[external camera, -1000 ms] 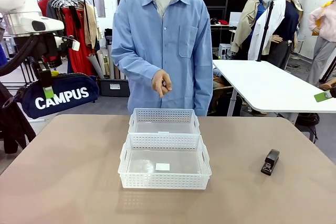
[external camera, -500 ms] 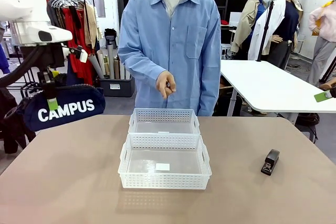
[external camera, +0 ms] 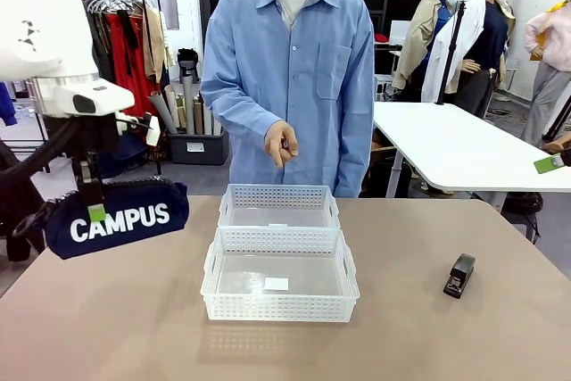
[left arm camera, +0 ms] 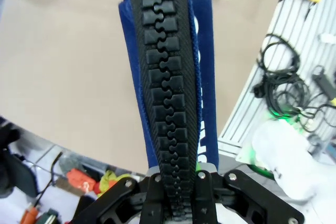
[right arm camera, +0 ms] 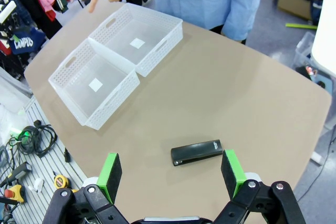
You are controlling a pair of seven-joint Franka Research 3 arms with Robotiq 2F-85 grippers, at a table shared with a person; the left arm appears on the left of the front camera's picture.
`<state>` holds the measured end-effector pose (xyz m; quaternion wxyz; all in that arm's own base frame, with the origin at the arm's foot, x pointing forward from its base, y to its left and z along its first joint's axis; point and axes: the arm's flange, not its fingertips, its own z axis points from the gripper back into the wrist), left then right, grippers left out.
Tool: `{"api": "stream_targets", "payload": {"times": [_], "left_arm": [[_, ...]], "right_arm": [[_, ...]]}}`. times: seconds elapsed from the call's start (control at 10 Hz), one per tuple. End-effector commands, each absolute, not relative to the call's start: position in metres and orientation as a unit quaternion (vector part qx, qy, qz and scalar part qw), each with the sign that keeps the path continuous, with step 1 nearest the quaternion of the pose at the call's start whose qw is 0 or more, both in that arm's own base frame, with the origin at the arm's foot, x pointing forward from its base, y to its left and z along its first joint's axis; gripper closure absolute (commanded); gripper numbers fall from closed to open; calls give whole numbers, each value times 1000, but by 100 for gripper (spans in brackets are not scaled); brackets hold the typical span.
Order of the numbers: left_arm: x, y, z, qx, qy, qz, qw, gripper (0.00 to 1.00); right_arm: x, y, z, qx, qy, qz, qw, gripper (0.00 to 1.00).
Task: Distribute items into two baskets.
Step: Move the picked Pencil pouch towards the Organizing basket indicated by the person, stopping as directed.
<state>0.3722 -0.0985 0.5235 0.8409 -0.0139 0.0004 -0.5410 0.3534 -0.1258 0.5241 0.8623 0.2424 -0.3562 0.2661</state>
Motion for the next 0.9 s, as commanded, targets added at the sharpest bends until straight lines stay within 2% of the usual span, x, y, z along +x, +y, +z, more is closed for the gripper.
{"api": "stream_targets", "payload": {"times": [0.0,0.5,0.8], "left_arm": [[368,-109,518,6,-2,-569,823,100],[388,-140,512,8,9,-611,791,100],[402,-174,507,-1,30,-666,746,100]], "right_arm": [[355,-127,525,249,-370,274,852,0],[355,-127,525,249,-370,274,852,0],[355,-127,525,249,-370,274,852,0]]}}
